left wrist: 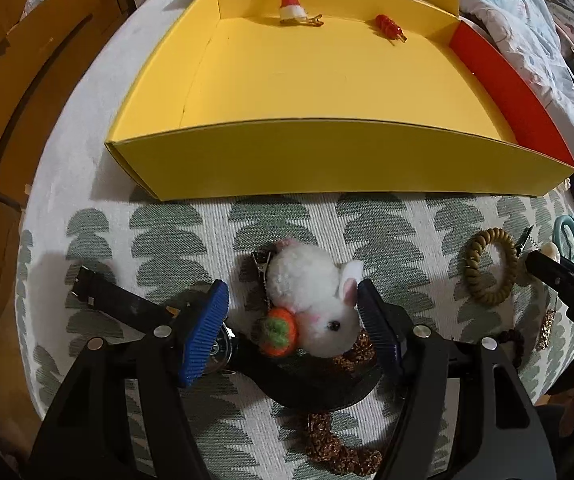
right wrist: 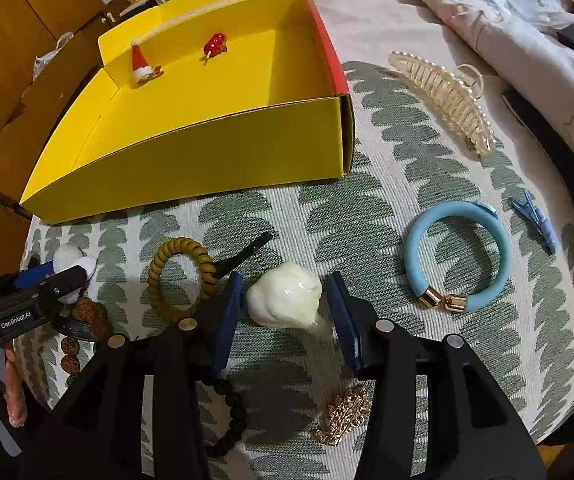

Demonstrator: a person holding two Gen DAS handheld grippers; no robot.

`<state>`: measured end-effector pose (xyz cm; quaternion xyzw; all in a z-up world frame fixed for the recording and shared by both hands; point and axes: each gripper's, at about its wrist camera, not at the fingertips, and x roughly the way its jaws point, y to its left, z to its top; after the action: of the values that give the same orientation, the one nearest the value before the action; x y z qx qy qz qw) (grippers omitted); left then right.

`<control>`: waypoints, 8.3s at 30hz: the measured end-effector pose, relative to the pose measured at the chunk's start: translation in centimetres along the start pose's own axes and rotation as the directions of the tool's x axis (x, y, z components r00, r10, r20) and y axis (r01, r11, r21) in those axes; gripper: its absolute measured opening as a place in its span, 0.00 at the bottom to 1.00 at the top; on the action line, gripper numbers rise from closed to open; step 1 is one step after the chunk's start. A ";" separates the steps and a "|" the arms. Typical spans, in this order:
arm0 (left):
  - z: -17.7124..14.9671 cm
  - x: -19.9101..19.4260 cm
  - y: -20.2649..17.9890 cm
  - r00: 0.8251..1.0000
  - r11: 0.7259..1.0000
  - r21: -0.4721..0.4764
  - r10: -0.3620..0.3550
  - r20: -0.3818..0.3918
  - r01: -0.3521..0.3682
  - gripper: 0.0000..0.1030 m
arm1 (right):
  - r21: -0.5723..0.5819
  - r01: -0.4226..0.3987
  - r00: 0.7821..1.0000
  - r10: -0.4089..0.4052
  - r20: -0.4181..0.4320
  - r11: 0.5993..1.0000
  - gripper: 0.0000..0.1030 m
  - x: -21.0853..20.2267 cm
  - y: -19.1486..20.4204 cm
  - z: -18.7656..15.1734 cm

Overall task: Organize jewelry
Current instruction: 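Close the left tool on the bunny plush while the right tool grasps the white charm, then carry the bunny and charm into the yellow box and open both tools, then move the left tool to the black watch while the right tool approaches the coiled brown hair tie, then close the left tool on the watch while the right tool grasps the coiled hair tie, then carry the watch and hair tie into the yellow box and open both tools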

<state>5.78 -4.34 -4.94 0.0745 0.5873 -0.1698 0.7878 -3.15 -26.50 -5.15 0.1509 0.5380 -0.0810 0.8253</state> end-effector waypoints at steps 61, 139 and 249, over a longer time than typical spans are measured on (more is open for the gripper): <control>16.1 -0.6 0.9 0.995 0.999 -0.047 -0.015 0.099 0.020 0.42 | -0.089 -0.132 0.991 0.135 0.024 0.987 0.35 3.7 7.2 17.1; -3.0 -3.1 7.7 1.000 0.976 -0.218 -0.003 -0.030 -0.004 0.63 | -0.050 -0.080 0.997 0.080 0.007 0.996 0.40 -2.0 4.0 -0.7; 9.7 -10.7 1.5 0.973 0.983 -0.165 -0.035 0.227 0.074 0.45 | -0.125 -0.121 0.983 0.136 0.120 0.985 0.11 -3.8 7.9 11.4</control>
<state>12.33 -4.09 7.96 -0.0300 0.5094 -0.1473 0.8473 7.46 -23.05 3.90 0.1311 0.4768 -0.0052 0.8691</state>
